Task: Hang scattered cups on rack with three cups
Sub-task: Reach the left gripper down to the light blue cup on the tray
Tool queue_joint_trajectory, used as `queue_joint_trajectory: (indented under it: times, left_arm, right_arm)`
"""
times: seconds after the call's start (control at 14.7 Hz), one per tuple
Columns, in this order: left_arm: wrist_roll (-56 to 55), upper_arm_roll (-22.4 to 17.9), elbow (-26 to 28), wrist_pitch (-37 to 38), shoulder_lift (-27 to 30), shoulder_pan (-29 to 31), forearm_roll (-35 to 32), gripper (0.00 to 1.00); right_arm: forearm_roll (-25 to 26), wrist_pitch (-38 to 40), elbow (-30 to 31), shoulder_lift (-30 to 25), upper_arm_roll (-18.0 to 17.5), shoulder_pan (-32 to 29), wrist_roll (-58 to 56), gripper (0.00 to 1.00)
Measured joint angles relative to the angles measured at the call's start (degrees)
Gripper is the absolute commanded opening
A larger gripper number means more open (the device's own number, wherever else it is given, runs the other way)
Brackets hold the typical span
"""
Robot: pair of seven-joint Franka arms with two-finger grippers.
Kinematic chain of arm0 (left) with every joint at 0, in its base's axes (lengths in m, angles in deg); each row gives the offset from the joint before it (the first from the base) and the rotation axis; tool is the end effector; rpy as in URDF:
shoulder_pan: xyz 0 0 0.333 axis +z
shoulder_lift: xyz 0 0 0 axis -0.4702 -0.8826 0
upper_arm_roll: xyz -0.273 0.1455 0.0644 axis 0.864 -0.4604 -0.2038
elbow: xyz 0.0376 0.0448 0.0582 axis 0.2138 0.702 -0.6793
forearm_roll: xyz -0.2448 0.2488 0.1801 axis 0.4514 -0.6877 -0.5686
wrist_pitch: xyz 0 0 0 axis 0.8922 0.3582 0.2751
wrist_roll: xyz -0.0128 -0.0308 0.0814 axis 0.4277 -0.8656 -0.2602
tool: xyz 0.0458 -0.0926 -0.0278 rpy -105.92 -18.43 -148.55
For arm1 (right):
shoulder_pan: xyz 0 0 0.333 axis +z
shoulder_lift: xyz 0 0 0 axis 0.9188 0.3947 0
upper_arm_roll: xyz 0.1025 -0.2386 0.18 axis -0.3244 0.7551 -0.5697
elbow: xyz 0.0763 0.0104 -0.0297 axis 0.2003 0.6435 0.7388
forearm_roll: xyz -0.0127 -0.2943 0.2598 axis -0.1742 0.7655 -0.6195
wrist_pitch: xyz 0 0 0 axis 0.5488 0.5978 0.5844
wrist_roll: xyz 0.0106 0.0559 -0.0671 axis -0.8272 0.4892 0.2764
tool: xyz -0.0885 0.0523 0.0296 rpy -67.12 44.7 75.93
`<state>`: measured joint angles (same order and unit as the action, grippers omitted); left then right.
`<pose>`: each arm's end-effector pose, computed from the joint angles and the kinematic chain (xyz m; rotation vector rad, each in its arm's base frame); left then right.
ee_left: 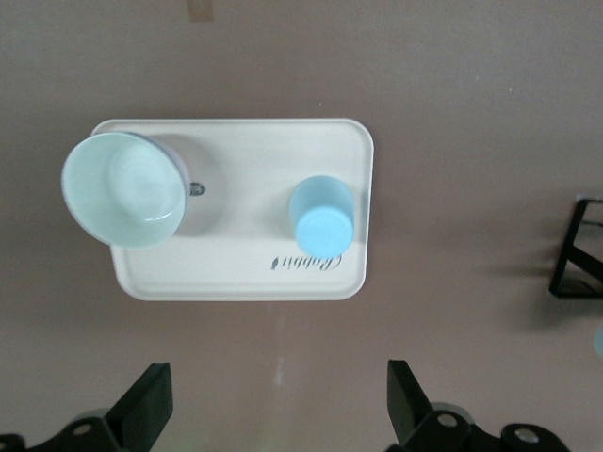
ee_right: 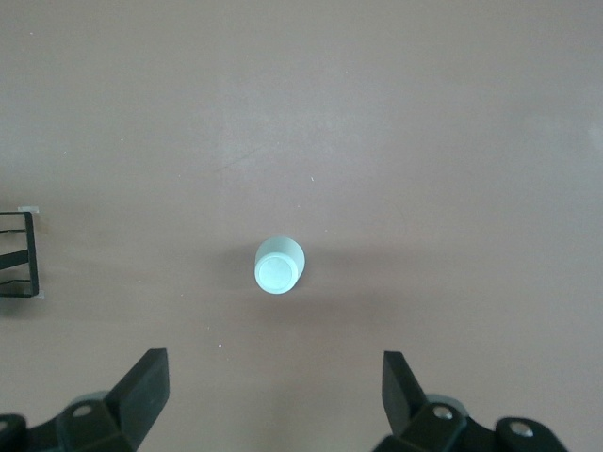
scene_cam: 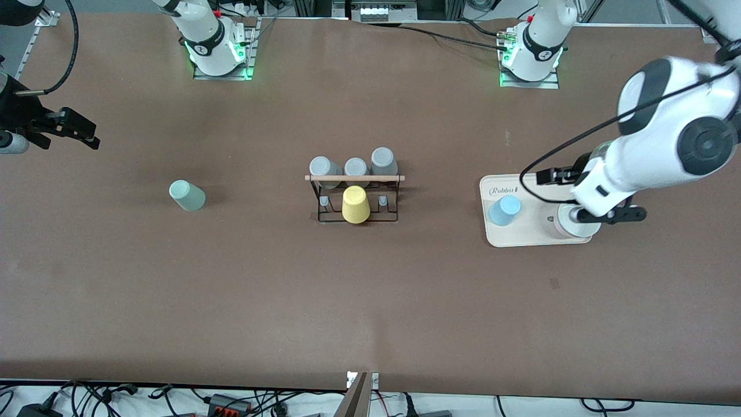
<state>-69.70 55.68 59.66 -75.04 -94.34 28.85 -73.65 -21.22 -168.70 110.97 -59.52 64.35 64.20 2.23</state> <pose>0.6029 -0.1086 0.4345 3.0875 0.1298 -0.4126 0.5402 -0.0287 0.5803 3.1247 0.0143 0.0369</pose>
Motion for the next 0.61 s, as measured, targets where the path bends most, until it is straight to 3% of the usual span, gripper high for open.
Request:
queue_joint_trajectory:
  times: [0.61]
  left_arm:
    - [-3.4, 2.3, 20.2, -27.0, -0.9, -0.1, 0.0, 1.00]
  right_arm:
    - [0.0, 0.0, 0.0, 0.1, 0.0, 0.0, 0.0, 1.00]
